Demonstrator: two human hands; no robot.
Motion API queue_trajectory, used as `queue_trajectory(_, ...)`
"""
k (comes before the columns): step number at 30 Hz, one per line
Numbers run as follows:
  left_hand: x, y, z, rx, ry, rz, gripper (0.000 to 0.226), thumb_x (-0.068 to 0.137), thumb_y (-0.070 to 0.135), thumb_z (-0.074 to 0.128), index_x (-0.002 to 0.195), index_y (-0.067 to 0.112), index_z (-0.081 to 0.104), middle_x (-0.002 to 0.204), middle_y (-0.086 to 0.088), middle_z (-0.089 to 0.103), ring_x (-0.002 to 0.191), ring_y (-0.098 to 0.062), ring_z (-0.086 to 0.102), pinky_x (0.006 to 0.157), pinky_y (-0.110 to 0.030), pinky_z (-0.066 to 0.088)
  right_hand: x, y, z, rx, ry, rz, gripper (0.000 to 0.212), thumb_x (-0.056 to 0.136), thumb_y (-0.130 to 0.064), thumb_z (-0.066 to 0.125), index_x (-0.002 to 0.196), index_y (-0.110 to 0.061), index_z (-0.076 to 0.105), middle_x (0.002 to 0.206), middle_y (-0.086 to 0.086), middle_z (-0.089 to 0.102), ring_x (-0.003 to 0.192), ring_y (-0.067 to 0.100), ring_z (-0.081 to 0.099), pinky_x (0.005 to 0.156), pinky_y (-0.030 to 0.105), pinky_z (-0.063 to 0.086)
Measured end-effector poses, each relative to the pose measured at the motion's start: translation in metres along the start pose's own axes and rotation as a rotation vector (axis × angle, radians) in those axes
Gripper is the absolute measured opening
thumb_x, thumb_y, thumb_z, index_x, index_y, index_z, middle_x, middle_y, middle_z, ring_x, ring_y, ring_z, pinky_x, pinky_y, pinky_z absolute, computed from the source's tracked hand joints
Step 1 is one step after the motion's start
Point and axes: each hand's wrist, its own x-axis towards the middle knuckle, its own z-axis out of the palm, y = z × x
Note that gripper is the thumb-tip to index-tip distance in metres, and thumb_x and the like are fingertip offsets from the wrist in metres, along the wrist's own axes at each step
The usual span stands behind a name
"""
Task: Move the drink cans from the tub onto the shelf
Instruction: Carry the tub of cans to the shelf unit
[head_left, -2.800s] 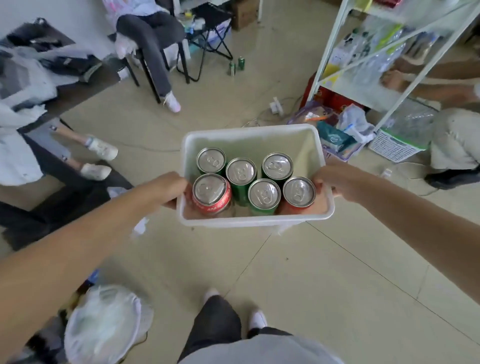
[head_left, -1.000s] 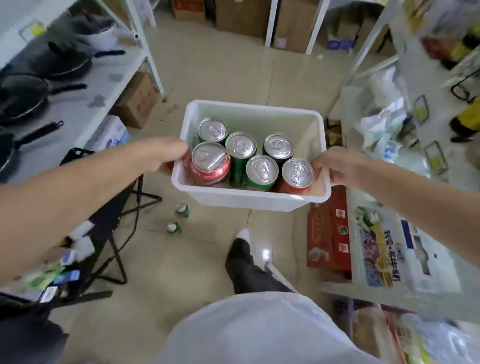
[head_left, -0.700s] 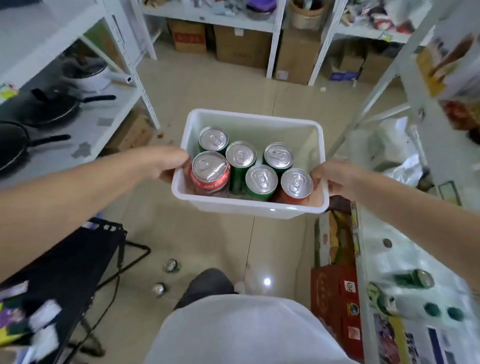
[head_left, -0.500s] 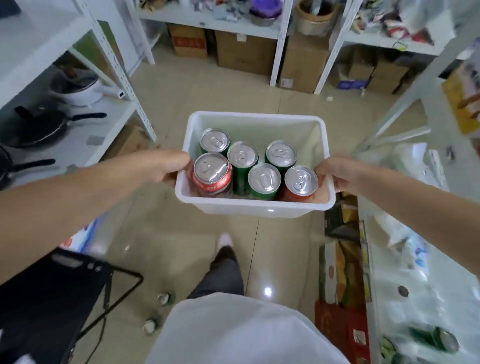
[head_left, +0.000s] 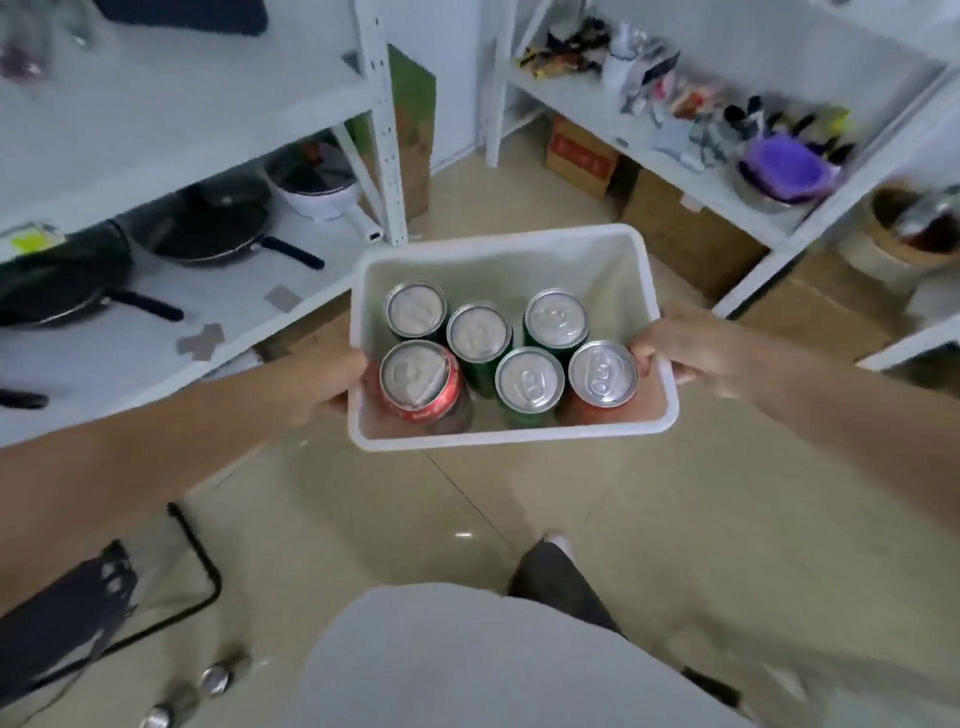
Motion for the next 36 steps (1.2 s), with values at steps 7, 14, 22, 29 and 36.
queue_trajectory(7,0.005,-0.010,-0.058,-0.414,0.318,-0.190,0.021,0.086,-0.005,0.042,0.080,0.004,0.060,0.081,-0.013,0.061,0.072,-0.018,0.062,0.059,-0.018,0.053,0.134,-0.148,0.036,-0.339,-0.363,-0.267,0.043,0.079,0.015,0.043,0.042,-0.006,0.047,0.030,0.001,0.043,0.028,0.010,0.046,0.029,0.006,0.032)
queue_trajectory(14,-0.043,-0.069,-0.085,-0.796,0.715,-0.471,0.024,0.087,-0.010,0.038,0.101,-0.006,0.058,0.060,-0.010,0.055,0.048,-0.016,0.055,0.038,-0.012,0.044,0.175,-0.272,0.191,-0.728,-0.713,-0.557,0.026,0.076,0.011,0.048,0.058,-0.007,0.042,0.052,0.010,0.040,0.036,0.019,0.044,0.034,0.010,0.030)
queue_trajectory(22,-0.105,-0.165,-0.106,-1.080,0.988,-0.704,0.016,0.093,-0.001,0.038,0.094,0.003,0.054,0.080,-0.010,0.054,0.065,-0.015,0.050,0.060,-0.021,0.044,0.118,-0.318,0.397,-1.038,-1.102,-0.748,0.014,0.074,0.012,0.048,0.069,-0.001,0.046,0.054,0.009,0.043,0.046,0.019,0.041,0.035,0.011,0.027)
queue_trajectory(29,-0.114,-0.228,-0.142,-1.284,1.209,-0.899,0.018,0.093,0.004,0.041,0.088,0.003,0.059,0.086,-0.014,0.060,0.077,-0.025,0.057,0.064,-0.025,0.046,0.080,-0.340,0.548,-1.171,-1.285,-0.799,0.013,0.074,0.014,0.046,0.075,0.001,0.049,0.059,0.010,0.043,0.049,0.020,0.041,0.047,0.022,0.030)
queue_trajectory(36,-0.074,-0.282,-0.180,-1.527,1.270,-1.153,0.029,0.090,0.002,0.038,0.066,0.010,0.052,0.068,-0.005,0.054,0.060,-0.015,0.052,0.043,-0.019,0.049,0.086,-0.345,0.695,-1.409,-1.429,-0.747,0.047,0.070,0.011,0.049,0.117,0.014,0.048,0.094,0.020,0.052,0.078,0.028,0.050,0.056,0.026,0.036)
